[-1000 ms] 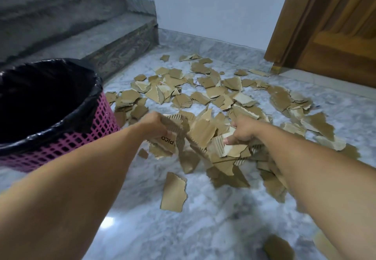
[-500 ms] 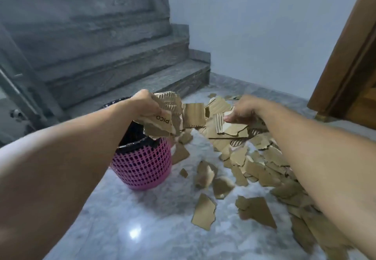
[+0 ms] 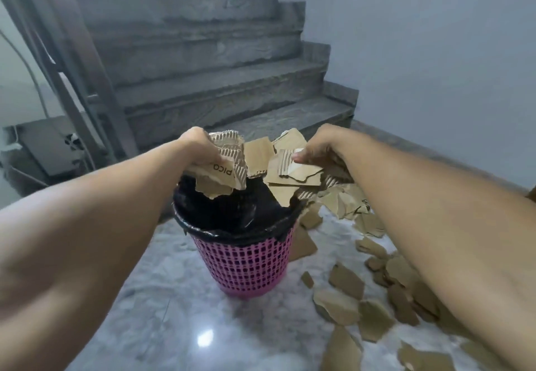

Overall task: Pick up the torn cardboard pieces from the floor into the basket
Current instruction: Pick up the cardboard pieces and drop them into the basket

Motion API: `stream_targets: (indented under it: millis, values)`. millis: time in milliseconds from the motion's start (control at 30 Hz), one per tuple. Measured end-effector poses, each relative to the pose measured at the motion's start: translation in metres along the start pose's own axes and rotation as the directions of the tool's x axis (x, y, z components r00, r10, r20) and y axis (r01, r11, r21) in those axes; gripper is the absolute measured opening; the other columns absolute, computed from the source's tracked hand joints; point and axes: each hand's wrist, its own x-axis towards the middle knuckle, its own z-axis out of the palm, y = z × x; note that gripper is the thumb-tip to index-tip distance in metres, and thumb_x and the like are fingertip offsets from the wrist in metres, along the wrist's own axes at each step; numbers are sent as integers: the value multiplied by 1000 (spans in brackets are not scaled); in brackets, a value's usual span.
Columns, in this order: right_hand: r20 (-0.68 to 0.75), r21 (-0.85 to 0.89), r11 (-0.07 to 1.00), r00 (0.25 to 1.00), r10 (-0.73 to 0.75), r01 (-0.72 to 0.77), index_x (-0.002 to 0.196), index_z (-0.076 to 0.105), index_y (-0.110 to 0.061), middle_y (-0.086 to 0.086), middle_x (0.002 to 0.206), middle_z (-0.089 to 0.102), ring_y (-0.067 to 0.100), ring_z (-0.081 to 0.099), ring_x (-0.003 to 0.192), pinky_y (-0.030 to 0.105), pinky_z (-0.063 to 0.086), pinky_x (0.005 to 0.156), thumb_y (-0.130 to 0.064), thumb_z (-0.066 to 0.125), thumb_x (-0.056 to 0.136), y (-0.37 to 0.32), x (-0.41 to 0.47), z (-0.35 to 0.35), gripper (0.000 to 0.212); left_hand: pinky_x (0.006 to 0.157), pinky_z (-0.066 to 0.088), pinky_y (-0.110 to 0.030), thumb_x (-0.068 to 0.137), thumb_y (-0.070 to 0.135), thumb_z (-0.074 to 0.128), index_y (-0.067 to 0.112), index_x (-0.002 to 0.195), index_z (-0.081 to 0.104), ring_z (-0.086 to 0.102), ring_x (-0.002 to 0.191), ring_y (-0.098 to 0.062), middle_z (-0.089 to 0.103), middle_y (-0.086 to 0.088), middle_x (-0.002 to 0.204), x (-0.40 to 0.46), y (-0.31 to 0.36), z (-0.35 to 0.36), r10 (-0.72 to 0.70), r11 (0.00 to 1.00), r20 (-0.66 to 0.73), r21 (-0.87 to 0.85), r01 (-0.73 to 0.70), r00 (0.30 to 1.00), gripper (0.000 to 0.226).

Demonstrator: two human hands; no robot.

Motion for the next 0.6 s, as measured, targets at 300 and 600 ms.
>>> stream_targets:
  millis: [300, 600]
  values:
    - [90, -75, 997, 996, 21, -14, 88, 58, 0, 13, 70, 54, 17, 49, 50, 22, 43, 42, -3, 56, 92, -22, 85, 79, 6, 71, 59, -41, 84, 6, 60, -1, 100, 64, 66, 86, -29, 66, -16, 95, 64, -59, 59, -99, 992, 108, -69, 107, 989, 18]
    - [41, 288, 958, 999, -25, 13, 82, 61, -2, 15, 78, 63, 24, 66, 66, 39, 61, 59, -8, 70, 89, 24, 100, 69, 12, 74, 57, -40, 84, 19, 72, 7, 106, 63, 65, 87, -25, 65, -11, 94, 50, -19, 87, 10, 997, 207, -80, 7, 978, 27]
